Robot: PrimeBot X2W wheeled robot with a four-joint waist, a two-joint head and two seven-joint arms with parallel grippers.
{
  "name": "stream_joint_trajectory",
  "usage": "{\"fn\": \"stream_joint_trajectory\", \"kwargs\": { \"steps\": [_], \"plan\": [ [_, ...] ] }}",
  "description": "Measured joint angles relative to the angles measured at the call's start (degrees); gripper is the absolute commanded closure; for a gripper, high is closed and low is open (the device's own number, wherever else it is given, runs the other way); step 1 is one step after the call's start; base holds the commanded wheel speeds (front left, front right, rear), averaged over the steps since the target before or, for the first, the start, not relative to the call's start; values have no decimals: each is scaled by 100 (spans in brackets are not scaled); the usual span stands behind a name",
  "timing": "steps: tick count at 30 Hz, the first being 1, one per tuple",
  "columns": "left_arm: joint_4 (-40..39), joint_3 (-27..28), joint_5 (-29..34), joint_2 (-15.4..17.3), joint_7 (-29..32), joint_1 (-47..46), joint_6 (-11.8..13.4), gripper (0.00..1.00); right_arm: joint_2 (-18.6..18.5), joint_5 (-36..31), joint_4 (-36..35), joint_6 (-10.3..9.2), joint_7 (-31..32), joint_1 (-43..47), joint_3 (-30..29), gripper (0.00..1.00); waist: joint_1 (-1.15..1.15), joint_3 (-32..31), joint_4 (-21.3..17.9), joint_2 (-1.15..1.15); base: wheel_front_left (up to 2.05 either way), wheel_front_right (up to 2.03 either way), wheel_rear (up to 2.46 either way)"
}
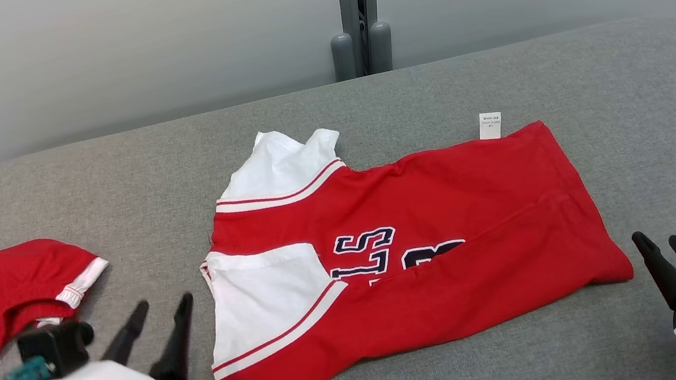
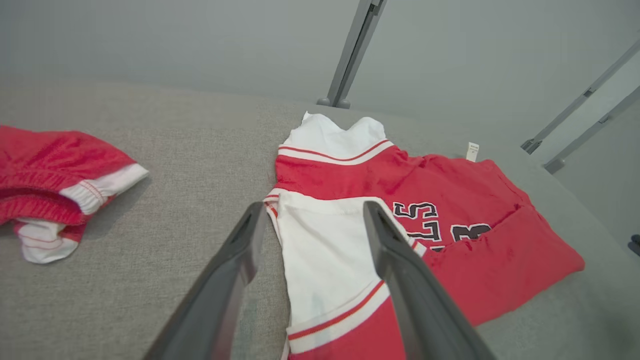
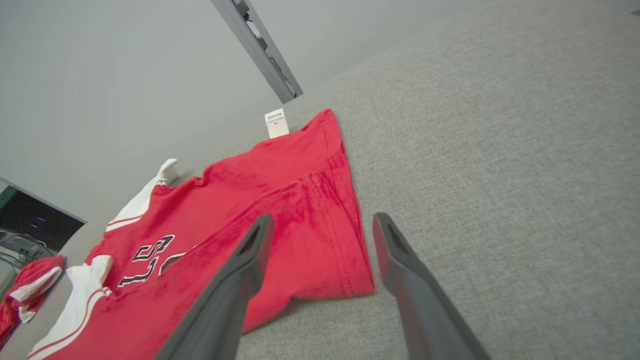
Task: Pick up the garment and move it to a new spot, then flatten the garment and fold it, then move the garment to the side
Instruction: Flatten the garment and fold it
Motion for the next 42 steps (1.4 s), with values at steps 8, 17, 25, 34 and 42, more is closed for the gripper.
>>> {"fn": "stream_joint_trajectory", "kwargs": {
  "steps": [8, 17, 25, 34, 42],
  "plan": [
    [500, -459, 258, -336, -21, 323, 242, 0, 428, -858, 613, 0, 524, -363, -374, 0, 0, 131, 15, 0, 0, 0, 0],
    [1094, -875, 157, -621, 603, 272, 88, 0, 821, -1356, 1146, 0, 1212, -710, -660, 0, 0, 222, 106, 0, 0, 0, 0],
    [1311, -1027, 55, -761, 979, 59, -5, 44, 1050, -1567, 1247, 0, 1600, -720, -853, 48, 0, 264, 128, 0, 0, 0, 0],
    [1378, -1020, -8, -779, 949, 1, -180, 100, 1114, -1657, 1000, 0, 1702, -676, -1032, 100, 0, 203, 99, 0, 0, 0, 0],
    [839, -1081, -55, -441, 1202, 233, -76, 100, 918, -1628, 559, 1, 1979, -230, -1257, 100, 0, -21, 126, 0, 0, 0, 0]
  ]
}}
